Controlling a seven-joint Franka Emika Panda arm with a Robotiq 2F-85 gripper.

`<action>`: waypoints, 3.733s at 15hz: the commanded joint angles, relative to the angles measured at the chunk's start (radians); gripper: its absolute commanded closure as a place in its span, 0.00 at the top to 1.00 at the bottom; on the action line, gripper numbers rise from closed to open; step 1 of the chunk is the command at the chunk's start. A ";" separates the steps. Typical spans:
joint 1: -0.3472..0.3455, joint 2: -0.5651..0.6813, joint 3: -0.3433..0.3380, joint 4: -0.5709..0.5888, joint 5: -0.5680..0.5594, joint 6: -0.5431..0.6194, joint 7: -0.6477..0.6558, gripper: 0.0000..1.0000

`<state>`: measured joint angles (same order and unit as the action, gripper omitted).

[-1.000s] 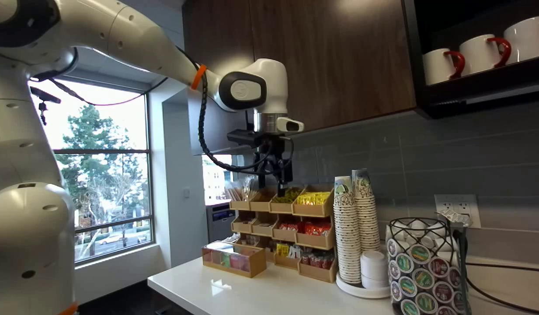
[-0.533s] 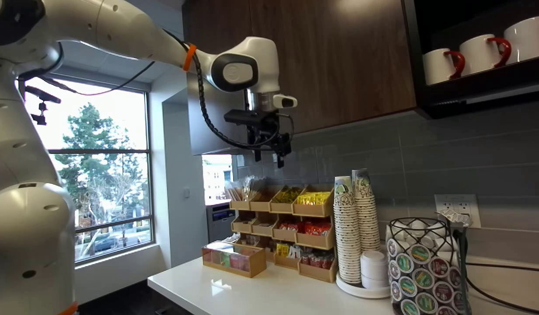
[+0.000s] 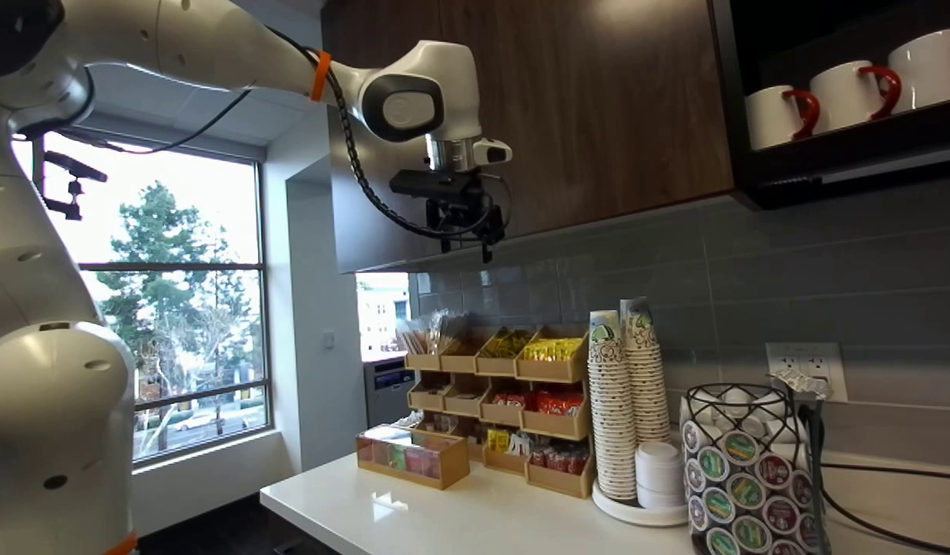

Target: Open the top left cabinet door

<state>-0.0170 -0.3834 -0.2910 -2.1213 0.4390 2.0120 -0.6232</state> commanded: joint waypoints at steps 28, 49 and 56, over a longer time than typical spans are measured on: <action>0.030 0.158 0.093 0.215 0.925 0.031 -0.679 1.00; -0.026 0.265 0.138 0.318 1.008 -0.098 -0.694 1.00; -0.031 0.296 0.146 0.335 1.038 -0.132 -0.696 1.00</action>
<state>-0.0262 -0.1136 -0.1601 -1.8055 1.4351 1.9164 -1.2988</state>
